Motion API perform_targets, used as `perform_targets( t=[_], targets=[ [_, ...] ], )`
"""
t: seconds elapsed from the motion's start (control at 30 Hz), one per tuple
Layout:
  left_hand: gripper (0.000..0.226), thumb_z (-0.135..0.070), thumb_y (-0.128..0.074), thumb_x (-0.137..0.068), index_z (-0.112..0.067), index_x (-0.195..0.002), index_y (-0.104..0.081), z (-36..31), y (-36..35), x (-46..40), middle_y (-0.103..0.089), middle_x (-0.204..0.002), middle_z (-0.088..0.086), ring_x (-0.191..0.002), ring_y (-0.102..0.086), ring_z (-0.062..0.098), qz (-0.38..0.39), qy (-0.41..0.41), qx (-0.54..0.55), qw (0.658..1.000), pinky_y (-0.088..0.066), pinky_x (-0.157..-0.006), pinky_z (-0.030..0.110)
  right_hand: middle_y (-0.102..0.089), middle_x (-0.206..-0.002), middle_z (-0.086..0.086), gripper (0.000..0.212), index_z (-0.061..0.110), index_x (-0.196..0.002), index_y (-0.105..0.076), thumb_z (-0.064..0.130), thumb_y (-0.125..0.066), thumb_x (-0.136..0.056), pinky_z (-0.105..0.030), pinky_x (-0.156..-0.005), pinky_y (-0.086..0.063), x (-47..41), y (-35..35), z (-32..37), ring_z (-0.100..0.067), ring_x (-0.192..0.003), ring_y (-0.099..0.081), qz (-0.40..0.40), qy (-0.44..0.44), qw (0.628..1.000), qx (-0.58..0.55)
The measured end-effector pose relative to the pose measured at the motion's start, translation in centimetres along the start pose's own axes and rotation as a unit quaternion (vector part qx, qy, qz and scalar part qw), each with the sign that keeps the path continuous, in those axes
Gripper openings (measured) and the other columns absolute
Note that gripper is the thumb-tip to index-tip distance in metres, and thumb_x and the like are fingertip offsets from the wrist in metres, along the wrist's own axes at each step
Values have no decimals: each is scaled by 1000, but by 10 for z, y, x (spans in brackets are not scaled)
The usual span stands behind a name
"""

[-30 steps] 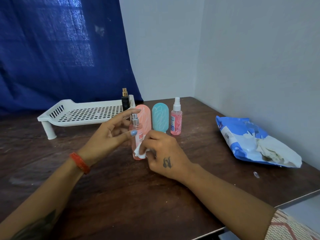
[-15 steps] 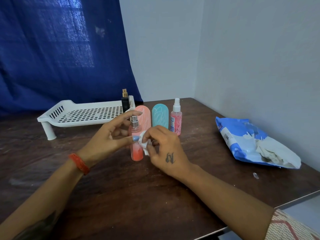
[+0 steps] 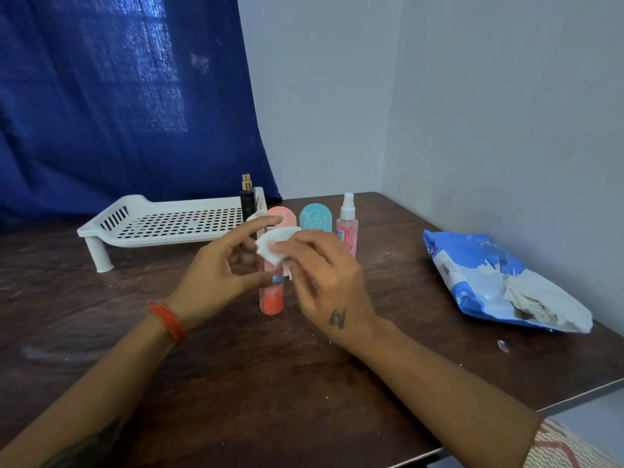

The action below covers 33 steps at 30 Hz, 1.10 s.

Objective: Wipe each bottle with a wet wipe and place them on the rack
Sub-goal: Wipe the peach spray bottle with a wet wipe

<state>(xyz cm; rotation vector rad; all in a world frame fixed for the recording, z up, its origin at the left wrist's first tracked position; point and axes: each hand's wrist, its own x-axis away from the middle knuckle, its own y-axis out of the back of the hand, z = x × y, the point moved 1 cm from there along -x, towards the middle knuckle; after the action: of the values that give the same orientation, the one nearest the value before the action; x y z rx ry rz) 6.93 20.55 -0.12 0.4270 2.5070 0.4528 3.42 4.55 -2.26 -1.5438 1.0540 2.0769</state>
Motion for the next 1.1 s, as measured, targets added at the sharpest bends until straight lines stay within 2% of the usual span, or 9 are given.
perform_targets(
  t=[0.1,0.2,0.27,0.37,0.47,0.63,0.8,0.93,1.1],
  targets=[
    [80,-10,-79,-62,-35,-132,-49,-4,-2,2,-59,-126,-4,-106,-63,14,4,-9,15,1000,-55,-87,29,-64,-108,-15,34,5,-109,-67,15,-45,-86,-27,-89,-47,-1,-1,2,-20,-103,-51,41,54,996,50],
    [81,-3,-78,-66,-42,-130,-47,-6,-3,2,-62,-115,5,-101,-64,12,-3,-10,-3,1000,-55,-85,24,-65,-105,-14,34,4,-105,-69,15,-44,-86,-28,-87,-48,-1,-1,0,-22,-100,-55,41,47,997,35],
    [82,1,-77,-67,-44,-128,-46,-7,-4,2,-63,-101,10,-93,-66,14,-7,-8,-10,1000,-55,-83,23,-66,-102,-12,27,3,-101,-70,9,-49,-84,-25,-88,-47,-1,1,-2,-20,-98,-58,31,20,999,2],
    [84,3,-77,-67,-42,-130,-45,-6,-4,2,-61,-90,4,-86,-66,18,0,-4,-12,1000,-56,-84,28,-67,-98,-8,20,4,-97,-69,-4,-60,-80,-17,-88,-46,-1,0,-4,-12,-98,-59,16,-38,998,-45],
    [85,7,-75,-68,-43,-129,-45,-5,-4,1,-59,-88,-1,-85,-66,18,9,-3,0,1000,-56,-83,27,-67,-94,-5,16,6,-96,-66,-3,-61,-83,-10,-81,-46,-2,0,-7,-3,-92,-57,4,-90,993,-75],
    [88,8,-73,-71,-43,-134,-39,-9,-6,3,-62,-95,3,-89,-68,15,33,-6,-4,999,-55,-81,24,-68,-100,-4,22,7,-106,-65,2,-61,-85,-13,-83,-50,-4,1,-8,-8,-93,-62,2,-157,981,-113],
    [90,5,-74,-70,-49,-132,-38,-7,-5,3,-59,-97,8,-88,-67,16,25,0,-3,1000,-56,-80,27,-70,-93,-8,14,3,-93,-69,9,-60,-84,-19,-82,-51,-3,4,-4,-13,-91,-64,-40,-70,994,-68],
    [90,10,-73,-70,-44,-134,-40,-6,-5,3,-59,-90,-1,-82,-67,9,23,-4,20,1000,-56,-78,27,-68,-90,-12,17,1,-89,-71,5,-57,-81,-25,-81,-51,-5,7,0,-17,-90,-60,-37,2,999,-35],
    [89,4,-75,-68,-41,-136,-38,-9,-7,3,-58,-127,-5,-110,-62,9,33,-15,27,999,-54,-89,30,-65,-97,-16,24,-1,-98,-70,12,-56,-83,-28,-83,-47,-8,6,3,-21,-97,-51,25,97,992,72]
  ],
)
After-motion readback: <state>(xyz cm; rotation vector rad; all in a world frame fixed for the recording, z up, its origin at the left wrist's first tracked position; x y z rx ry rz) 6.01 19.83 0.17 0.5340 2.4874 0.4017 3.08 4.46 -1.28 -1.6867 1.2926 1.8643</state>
